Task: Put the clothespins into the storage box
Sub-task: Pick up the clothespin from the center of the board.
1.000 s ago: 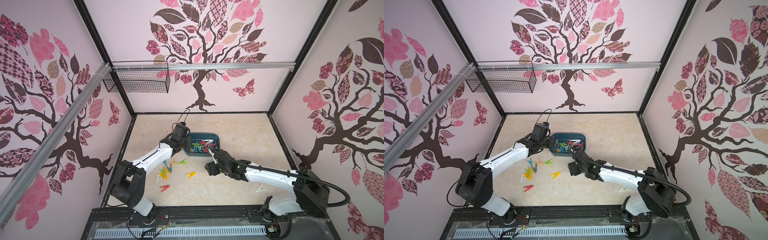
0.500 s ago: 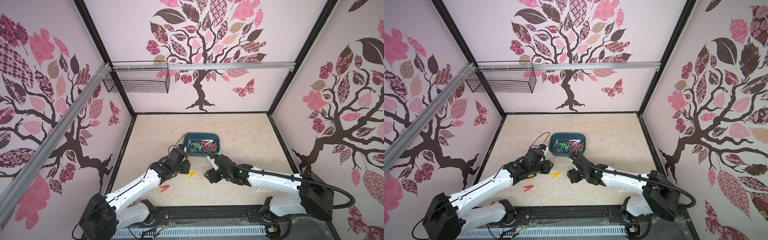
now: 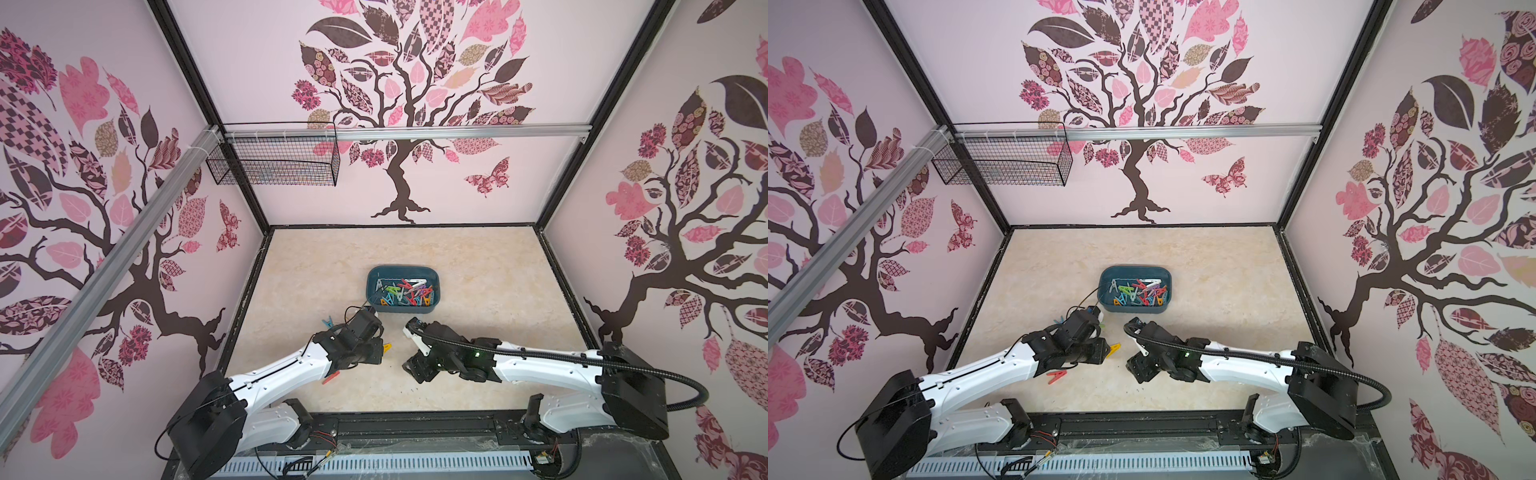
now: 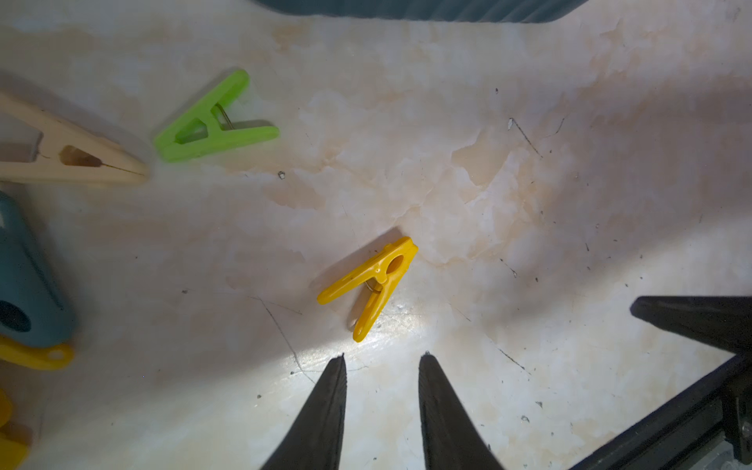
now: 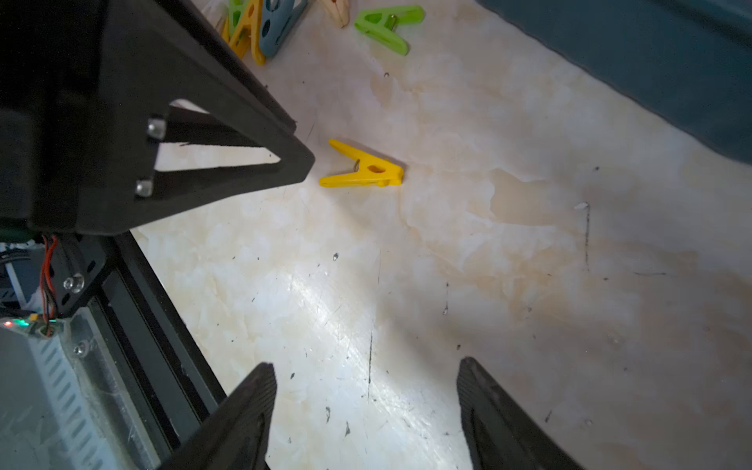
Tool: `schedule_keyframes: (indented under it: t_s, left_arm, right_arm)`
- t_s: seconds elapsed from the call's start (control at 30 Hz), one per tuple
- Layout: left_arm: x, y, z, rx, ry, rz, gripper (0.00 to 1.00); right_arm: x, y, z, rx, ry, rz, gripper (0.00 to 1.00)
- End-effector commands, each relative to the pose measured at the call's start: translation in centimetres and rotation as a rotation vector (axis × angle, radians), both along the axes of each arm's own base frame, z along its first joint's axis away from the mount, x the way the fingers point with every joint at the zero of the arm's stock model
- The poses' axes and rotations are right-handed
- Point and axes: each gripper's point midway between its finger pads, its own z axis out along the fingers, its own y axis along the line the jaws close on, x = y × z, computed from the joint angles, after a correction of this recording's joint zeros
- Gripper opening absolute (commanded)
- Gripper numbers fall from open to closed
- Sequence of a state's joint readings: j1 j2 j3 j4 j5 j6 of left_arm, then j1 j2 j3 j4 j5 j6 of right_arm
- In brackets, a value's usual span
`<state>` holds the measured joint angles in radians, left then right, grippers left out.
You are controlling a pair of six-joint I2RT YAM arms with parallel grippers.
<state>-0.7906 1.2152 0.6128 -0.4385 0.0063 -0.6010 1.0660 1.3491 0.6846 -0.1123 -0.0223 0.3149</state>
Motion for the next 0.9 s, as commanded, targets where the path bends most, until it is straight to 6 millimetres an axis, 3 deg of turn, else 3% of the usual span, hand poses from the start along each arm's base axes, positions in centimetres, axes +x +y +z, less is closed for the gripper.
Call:
schedule_keyframes:
  t_s: [0.0, 0.43, 0.63, 0.77, 0.87]
  left_arm:
    - [-0.8, -0.1, -1.7, 0.005, 0.027, -0.027, 0.34]
    - [-0.5, -0.4, -4.5, 0.063, 0.063, -0.048, 0.30]
    - [-0.4, -0.6, -5.2, 0.069, 0.065, -0.057, 0.22]
    - [-0.3, -1.0, -5.0, 0.062, 0.068, -0.070, 0.13]
    - [0.1, -1.4, -3.3, 0.035, 0.043, -0.071, 0.07]
  right_arm:
    - [0.0, -1.2, -0.1, -0.048, -0.051, 0.029, 0.74]
    - [-0.1, -1.2, -1.2, -0.049, -0.027, 0.014, 0.75]
    - [0.2, -1.1, -1.2, -0.044, -0.033, 0.005, 0.75]
    - [0.3, -1.1, -1.2, -0.045, -0.036, -0.001, 0.75]
    - [0.5, -0.9, -0.3, -0.025, -0.049, -0.010, 0.75]
